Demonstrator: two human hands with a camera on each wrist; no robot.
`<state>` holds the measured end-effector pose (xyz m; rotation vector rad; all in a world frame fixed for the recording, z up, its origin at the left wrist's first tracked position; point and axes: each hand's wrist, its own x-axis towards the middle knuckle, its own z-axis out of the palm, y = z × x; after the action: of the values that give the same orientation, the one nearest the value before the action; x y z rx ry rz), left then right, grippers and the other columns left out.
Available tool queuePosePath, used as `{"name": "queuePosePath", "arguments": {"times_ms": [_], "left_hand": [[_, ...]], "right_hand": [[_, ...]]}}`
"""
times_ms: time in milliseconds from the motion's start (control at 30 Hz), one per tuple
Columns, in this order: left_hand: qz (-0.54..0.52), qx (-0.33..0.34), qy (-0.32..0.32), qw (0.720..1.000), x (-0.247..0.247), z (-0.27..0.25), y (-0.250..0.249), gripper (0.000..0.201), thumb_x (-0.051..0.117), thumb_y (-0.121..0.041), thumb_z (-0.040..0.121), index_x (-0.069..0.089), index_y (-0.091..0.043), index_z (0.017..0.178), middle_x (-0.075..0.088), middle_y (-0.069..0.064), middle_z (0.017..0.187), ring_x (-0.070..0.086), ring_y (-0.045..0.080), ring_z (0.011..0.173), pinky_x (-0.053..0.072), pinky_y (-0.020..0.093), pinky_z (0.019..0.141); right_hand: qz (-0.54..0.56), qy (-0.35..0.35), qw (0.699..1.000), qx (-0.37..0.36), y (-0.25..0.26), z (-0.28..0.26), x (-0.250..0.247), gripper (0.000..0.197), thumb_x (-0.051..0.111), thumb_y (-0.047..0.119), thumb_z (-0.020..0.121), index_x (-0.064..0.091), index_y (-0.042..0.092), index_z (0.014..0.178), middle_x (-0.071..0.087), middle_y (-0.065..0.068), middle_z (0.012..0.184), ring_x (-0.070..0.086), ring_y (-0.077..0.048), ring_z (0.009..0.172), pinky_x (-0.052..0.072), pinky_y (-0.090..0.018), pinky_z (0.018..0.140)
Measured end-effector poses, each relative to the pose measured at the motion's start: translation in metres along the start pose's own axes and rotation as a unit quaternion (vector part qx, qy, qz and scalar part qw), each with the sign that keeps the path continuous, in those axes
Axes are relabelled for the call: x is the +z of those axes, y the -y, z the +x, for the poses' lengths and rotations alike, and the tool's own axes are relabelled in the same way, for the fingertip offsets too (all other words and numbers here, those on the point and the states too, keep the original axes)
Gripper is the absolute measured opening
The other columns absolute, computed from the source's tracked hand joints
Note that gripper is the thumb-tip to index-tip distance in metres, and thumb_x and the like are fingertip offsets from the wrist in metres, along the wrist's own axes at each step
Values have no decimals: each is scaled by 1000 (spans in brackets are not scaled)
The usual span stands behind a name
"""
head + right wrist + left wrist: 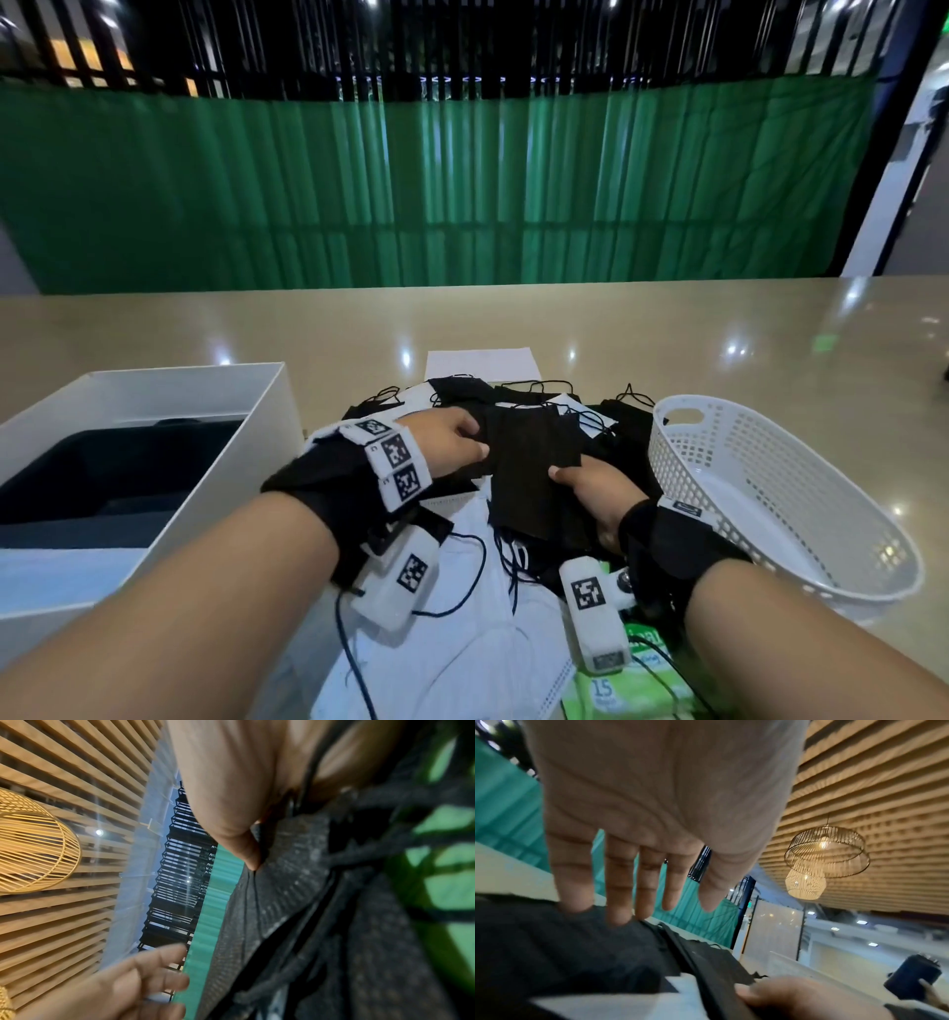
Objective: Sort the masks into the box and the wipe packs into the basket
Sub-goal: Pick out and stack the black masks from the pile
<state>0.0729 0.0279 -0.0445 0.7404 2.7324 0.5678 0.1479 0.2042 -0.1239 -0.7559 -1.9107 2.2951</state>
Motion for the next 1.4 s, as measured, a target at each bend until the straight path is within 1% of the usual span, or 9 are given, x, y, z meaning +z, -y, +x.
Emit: {"name": "queuePosePath", "arguments": {"times_ms": [167, 300, 567, 733, 833, 967, 1067, 1200, 1400], "left_hand": [[208, -40, 107, 971, -28, -32, 23, 43, 44, -7, 89, 56, -29, 124, 54, -6, 131, 54, 13, 117, 36, 14, 86], [249, -44, 204, 946, -29, -38, 38, 46, 52, -7, 85, 53, -30, 125, 51, -6, 132, 56, 14, 107, 43, 20, 86], [383, -17, 157, 910, -20, -25, 42, 40, 68, -32, 83, 55, -24, 120, 51, 1, 127, 48, 21, 121, 38, 26, 89], [212, -1, 16, 977, -49, -22, 41, 24, 67, -28, 82, 46, -23, 72, 51, -5, 77, 50, 13, 73, 36, 22, 64], [-6, 24, -39, 999, -64, -11, 32, 22, 63, -24, 87, 46, -21, 74, 57, 1, 79, 55, 19, 76, 44, 28, 71], [-318, 34, -37, 947, -56, -2, 5, 17, 51, -5, 94, 50, -18, 104, 58, 22, 112, 59, 39, 104, 46, 55, 95], [-422, 46, -40, 905, -30, 6, -14, 35, 45, 6, 93, 44, -10, 124, 56, 22, 113, 58, 35, 101, 47, 52, 95], [-442, 28, 2, 897, 15, 17, -21, 49, 45, 10, 90, 43, -11, 134, 57, 14, 113, 58, 30, 102, 49, 48, 96], [-247, -57, 6, 967, 52, 39, -16, 56, 53, -8, 93, 32, -17, 144, 52, 16, 132, 53, 30, 118, 45, 30, 95]], "right_hand": [[-1, -3, 1000, -5, -3, 4, -1, 24, 47, 5, 96, 60, 6, 117, 66, -19, 113, 63, -34, 104, 51, -44, 92], [-7, -3, 1000, -7, -1, 2, -1, 22, 47, 5, 95, 60, 7, 113, 66, -19, 112, 63, -35, 103, 50, -45, 93], [-16, -9, 1000, -1, 1, -4, 2, 26, 47, 6, 96, 59, 5, 119, 65, -19, 114, 62, -35, 105, 50, -44, 92], [-16, -11, 1000, 9, 4, -6, 2, 23, 47, 5, 96, 59, 6, 115, 66, -18, 111, 63, -33, 101, 52, -41, 85], [-27, -9, 1000, 10, 4, -6, 1, 21, 45, 10, 98, 59, 8, 114, 67, -16, 107, 64, -30, 97, 53, -36, 77], [-45, -30, 998, 8, 7, -6, 2, 35, 49, 36, 97, 63, 7, 111, 69, -13, 105, 66, -29, 98, 53, -40, 87], [-36, -73, 997, 15, 4, 0, -2, 71, 47, 73, 77, 67, 9, 101, 72, -10, 98, 68, -30, 95, 53, -46, 91], [-56, -90, 994, 7, -17, 42, -25, 122, 21, 103, 40, 71, 9, 98, 71, -13, 101, 66, -34, 96, 50, -47, 94], [-68, -77, 995, 2, -7, 22, -17, 108, 32, 96, 59, 67, 7, 108, 69, -11, 109, 63, -30, 105, 45, -44, 102]]}}
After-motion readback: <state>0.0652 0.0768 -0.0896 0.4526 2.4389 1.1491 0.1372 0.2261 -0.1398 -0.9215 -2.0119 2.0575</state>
